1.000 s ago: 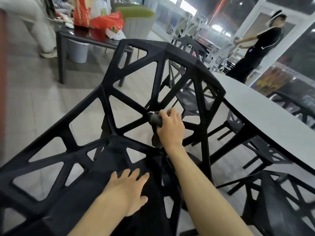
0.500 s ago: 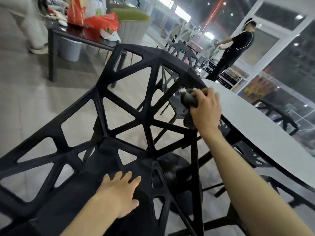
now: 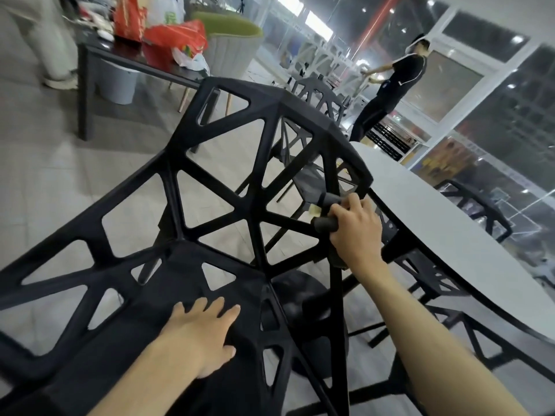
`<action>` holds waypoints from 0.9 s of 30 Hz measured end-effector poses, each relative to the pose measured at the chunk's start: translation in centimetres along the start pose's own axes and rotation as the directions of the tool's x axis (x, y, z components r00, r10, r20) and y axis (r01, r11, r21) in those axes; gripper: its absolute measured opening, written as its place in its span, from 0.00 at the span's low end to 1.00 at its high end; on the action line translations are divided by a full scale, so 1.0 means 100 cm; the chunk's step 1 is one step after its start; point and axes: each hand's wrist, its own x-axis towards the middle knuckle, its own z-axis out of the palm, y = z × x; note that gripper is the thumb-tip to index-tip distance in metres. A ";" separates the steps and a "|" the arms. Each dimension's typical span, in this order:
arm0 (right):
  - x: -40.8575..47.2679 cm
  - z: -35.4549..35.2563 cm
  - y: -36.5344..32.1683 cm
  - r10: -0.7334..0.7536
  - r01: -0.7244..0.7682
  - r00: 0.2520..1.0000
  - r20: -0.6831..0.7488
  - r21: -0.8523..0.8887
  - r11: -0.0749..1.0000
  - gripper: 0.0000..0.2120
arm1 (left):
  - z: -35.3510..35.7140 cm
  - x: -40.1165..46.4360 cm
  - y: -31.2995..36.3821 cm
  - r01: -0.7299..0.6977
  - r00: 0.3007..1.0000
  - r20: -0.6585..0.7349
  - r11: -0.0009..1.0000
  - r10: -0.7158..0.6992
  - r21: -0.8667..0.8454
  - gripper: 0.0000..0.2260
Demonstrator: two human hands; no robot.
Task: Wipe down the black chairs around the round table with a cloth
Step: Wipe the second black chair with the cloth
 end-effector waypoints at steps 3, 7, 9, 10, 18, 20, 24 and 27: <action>0.036 -0.029 -0.005 0.034 -0.015 0.985 -0.170 0.109 0.994 0.12 | 0.000 0.003 0.000 -0.007 1.000 -0.030 1.000 0.007 0.004 0.33; 0.109 -0.048 -0.010 -0.002 0.025 0.949 -0.316 0.067 0.997 0.12 | 0.003 0.008 0.004 -0.011 0.996 -0.087 1.000 0.013 0.022 0.32; 0.127 -0.042 -0.006 -0.048 0.049 0.967 -0.251 -0.001 0.999 0.12 | 0.005 0.010 0.007 -0.014 0.993 -0.120 1.000 0.018 0.027 0.32; 0.128 -0.039 -0.002 -0.058 0.053 0.973 -0.221 -0.029 0.998 0.12 | 0.006 0.011 0.007 -0.015 0.991 -0.135 0.999 0.019 0.031 0.32; 0.034 -0.013 0.027 0.039 -0.053 0.994 -0.103 -0.140 0.989 0.15 | 0.004 0.007 0.002 0.014 0.980 -0.200 0.999 -0.005 0.040 0.32; 0.010 -0.002 0.017 0.037 -0.046 0.998 -0.059 -0.147 0.988 0.17 | 0.002 0.005 0.001 0.016 0.979 -0.205 0.999 -0.009 0.033 0.32; -0.045 0.016 -0.011 0.296 -0.310 0.945 0.138 0.094 0.946 0.13 | 0.001 0.002 -0.007 0.023 0.975 -0.221 0.999 -0.016 0.032 0.32; -0.071 0.015 -0.011 0.307 -0.334 0.933 0.187 0.130 0.934 0.10 | 0.000 0.002 -0.010 0.019 0.973 -0.229 1.000 -0.013 0.022 0.31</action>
